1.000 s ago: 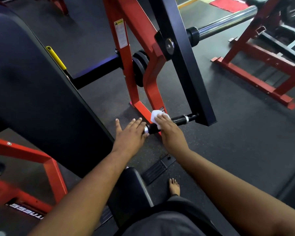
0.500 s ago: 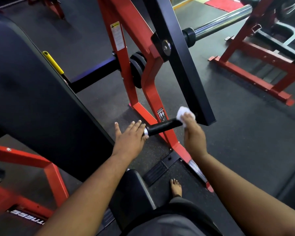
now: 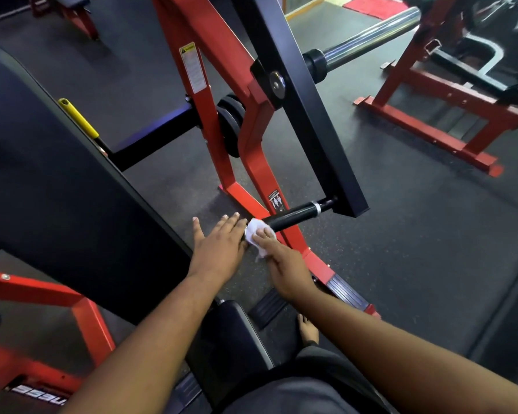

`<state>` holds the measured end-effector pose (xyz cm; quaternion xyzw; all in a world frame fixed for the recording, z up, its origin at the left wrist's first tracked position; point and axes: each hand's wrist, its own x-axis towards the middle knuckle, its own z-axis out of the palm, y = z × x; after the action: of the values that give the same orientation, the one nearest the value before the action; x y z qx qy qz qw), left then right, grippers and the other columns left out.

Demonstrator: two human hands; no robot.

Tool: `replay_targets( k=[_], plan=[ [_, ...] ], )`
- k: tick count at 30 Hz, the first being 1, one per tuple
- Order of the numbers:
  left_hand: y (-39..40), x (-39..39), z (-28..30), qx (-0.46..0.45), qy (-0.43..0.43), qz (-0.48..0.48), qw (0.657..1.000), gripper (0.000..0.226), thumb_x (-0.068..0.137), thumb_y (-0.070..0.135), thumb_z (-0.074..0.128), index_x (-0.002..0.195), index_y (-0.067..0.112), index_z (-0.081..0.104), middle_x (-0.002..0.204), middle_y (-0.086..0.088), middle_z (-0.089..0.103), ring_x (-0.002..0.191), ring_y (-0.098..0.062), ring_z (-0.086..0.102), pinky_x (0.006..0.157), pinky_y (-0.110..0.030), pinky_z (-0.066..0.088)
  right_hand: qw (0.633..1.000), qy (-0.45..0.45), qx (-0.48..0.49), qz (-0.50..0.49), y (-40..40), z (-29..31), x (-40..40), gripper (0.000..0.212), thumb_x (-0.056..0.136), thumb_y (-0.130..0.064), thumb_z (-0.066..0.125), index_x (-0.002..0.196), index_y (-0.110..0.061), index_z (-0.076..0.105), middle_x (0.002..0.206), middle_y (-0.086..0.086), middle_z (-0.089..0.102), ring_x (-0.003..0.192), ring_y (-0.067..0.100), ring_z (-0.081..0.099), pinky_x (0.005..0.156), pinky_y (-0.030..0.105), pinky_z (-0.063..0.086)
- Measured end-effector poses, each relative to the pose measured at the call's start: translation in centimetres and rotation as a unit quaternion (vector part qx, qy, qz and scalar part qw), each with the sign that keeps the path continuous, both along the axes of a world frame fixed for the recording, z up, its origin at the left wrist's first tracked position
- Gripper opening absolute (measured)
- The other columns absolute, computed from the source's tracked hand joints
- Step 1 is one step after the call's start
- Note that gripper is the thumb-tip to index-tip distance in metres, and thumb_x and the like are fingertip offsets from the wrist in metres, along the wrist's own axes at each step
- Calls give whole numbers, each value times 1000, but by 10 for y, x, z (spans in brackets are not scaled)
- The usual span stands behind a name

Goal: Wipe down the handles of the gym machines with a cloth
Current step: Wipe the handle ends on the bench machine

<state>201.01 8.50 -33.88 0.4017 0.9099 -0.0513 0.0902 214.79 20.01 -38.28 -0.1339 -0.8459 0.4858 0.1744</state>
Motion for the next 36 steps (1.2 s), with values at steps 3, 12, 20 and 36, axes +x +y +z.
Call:
replay_targets(
  k=[3, 12, 20, 36],
  plan=[
    [-1, 1, 1, 2, 3, -3, 1000, 59, 108, 54, 26, 161, 29, 24, 171, 8, 17, 156, -10, 16, 120, -72, 0, 992, 26, -63, -103, 26, -2, 20, 48, 98, 2, 52, 141, -18, 61, 127, -7, 66, 111, -9, 61, 97, 19, 51],
    [1, 4, 3, -14, 22, -34, 999, 63, 108, 52, 19, 164, 23, 12, 172, 7, 10, 157, -9, 14, 121, -70, -2, 979, -42, -13, -199, 20, -25, -30, 52, 102, 2, 45, 149, -19, 50, 164, 2, 32, 153, 8, 16, 119, 21, 20],
    [7, 0, -3, -24, 33, -63, 997, 63, 109, 49, 26, 164, 22, 12, 172, 5, 11, 157, -10, 13, 121, -70, 0, 997, 48, -9, -63, 20, -5, 8, 52, 94, 7, 48, 141, -14, 59, 149, 3, 54, 138, 5, 48, 115, 17, 32],
    [10, 10, -9, 15, -5, -20, 1000, 67, 110, 44, 24, 163, 18, -9, 172, 1, 9, 158, -10, 7, 121, -68, -4, 982, -96, 150, 57, 48, 27, -37, 38, 98, -4, 51, 127, -25, 62, 121, 3, 67, 111, 23, 65, 94, 38, 54]
  ],
)
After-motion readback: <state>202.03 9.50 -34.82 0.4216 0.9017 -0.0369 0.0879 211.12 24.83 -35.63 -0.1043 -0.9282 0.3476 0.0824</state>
